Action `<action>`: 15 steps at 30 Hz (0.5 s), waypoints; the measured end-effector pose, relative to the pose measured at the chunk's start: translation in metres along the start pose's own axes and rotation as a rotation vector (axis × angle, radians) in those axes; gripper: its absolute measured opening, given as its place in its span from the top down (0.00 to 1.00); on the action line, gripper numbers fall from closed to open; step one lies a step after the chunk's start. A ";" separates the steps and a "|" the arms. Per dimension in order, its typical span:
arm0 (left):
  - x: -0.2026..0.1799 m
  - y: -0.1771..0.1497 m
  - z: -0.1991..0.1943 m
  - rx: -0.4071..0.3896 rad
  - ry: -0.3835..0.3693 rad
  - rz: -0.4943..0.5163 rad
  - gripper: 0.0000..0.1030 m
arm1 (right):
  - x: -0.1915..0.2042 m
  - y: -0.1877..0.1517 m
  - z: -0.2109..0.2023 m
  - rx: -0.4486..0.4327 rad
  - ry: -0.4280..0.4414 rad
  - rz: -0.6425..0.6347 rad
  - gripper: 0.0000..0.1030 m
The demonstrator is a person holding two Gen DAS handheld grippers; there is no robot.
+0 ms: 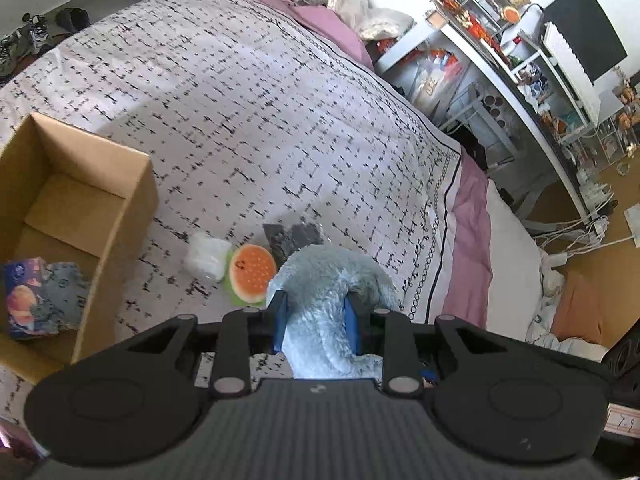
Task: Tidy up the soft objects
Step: 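Lift the fluffy plush and carry it toward the cardboard box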
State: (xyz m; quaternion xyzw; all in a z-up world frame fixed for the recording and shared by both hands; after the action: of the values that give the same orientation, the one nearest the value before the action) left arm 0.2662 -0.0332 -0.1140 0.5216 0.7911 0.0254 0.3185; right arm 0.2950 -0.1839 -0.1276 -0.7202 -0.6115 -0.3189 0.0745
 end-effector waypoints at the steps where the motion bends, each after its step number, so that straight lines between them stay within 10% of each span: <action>1: 0.003 0.002 -0.003 -0.003 -0.001 -0.003 0.72 | 0.005 -0.001 0.000 0.000 0.001 -0.006 0.83; 15: 0.062 0.030 -0.043 -0.054 0.000 -0.052 0.72 | 0.076 -0.018 0.021 0.012 0.018 -0.089 0.83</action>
State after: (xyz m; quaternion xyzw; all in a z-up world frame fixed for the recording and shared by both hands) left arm 0.2526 0.0451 -0.0979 0.4921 0.8035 0.0385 0.3329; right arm 0.2893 -0.1055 -0.1069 -0.6891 -0.6440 -0.3248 0.0701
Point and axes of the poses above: each gripper's, at about its wrist camera, not at the fingertips, and z roughly the way its jaws point, x to its left, y to its top, the point moved 6 cm from there along z, roughly the way its jaws point, and after that the axes turned 1 degree about x, right-handed, at the moved point
